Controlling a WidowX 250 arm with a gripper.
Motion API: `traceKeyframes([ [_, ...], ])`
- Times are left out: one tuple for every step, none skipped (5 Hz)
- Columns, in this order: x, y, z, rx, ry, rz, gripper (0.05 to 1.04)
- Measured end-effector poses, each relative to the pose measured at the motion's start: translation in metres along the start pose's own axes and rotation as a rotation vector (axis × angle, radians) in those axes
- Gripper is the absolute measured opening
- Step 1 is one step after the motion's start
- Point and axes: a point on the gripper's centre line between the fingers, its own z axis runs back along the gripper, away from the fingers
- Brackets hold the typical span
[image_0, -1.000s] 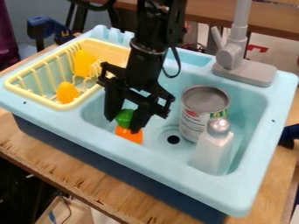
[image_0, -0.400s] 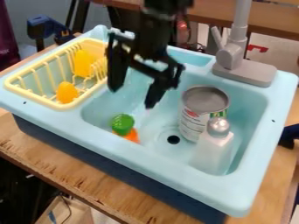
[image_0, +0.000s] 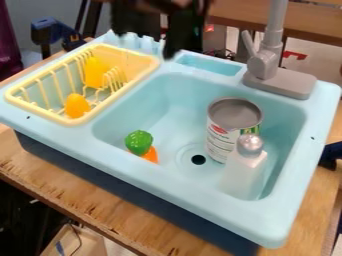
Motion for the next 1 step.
traceKeyframes([
  [-0.0053, 0.0205, 0.0112, -0.081, -0.045, -0.074, 1.001],
])
